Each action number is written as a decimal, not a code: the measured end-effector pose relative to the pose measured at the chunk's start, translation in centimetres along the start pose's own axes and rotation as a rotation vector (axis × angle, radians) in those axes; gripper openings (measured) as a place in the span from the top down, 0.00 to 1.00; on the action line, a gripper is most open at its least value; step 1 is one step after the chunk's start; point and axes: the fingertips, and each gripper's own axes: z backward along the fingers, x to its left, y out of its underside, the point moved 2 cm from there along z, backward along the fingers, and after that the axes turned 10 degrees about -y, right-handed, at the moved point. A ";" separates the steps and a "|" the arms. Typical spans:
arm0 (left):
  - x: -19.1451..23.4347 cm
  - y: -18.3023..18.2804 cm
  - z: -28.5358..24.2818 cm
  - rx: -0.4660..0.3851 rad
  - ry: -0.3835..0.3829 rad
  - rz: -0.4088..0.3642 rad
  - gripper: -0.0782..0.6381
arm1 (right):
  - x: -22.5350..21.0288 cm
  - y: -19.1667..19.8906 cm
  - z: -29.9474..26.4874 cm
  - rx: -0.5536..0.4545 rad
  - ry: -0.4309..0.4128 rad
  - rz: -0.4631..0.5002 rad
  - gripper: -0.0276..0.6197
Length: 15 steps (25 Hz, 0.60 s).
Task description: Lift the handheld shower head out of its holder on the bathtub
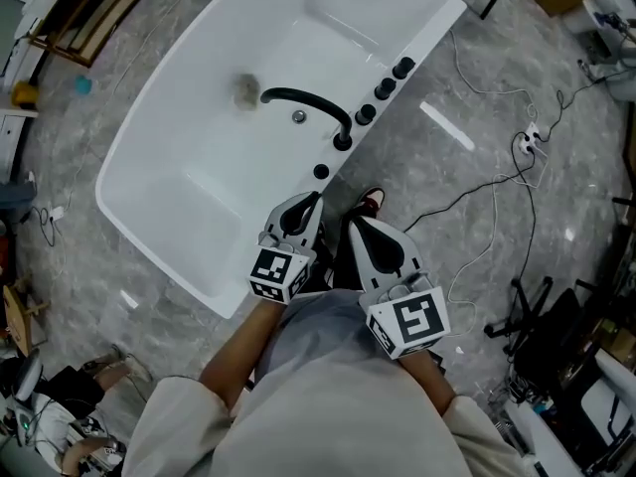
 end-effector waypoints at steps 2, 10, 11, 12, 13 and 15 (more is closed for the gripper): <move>0.5 0.5 -0.3 0.011 -0.016 -0.005 0.88 | 0.2 0.4 -0.4 0.012 -0.011 -0.005 0.93; 2.0 3.0 -2.5 0.038 -0.062 -0.011 0.88 | -0.5 2.3 -2.7 0.058 -0.025 -0.006 0.93; 2.2 3.5 -2.8 0.044 -0.067 -0.010 0.88 | -0.7 2.4 -2.8 0.062 -0.026 -0.008 0.93; 2.4 3.9 -3.1 0.050 -0.074 -0.010 0.88 | -0.8 2.6 -3.0 0.067 -0.029 -0.010 0.93; 2.6 4.4 -3.4 0.057 -0.082 -0.011 0.88 | -1.0 2.7 -3.1 0.072 -0.031 -0.011 0.93; 3.2 5.6 -4.0 0.079 -0.102 -0.007 0.88 | -1.3 3.1 -3.3 0.086 -0.034 -0.014 0.93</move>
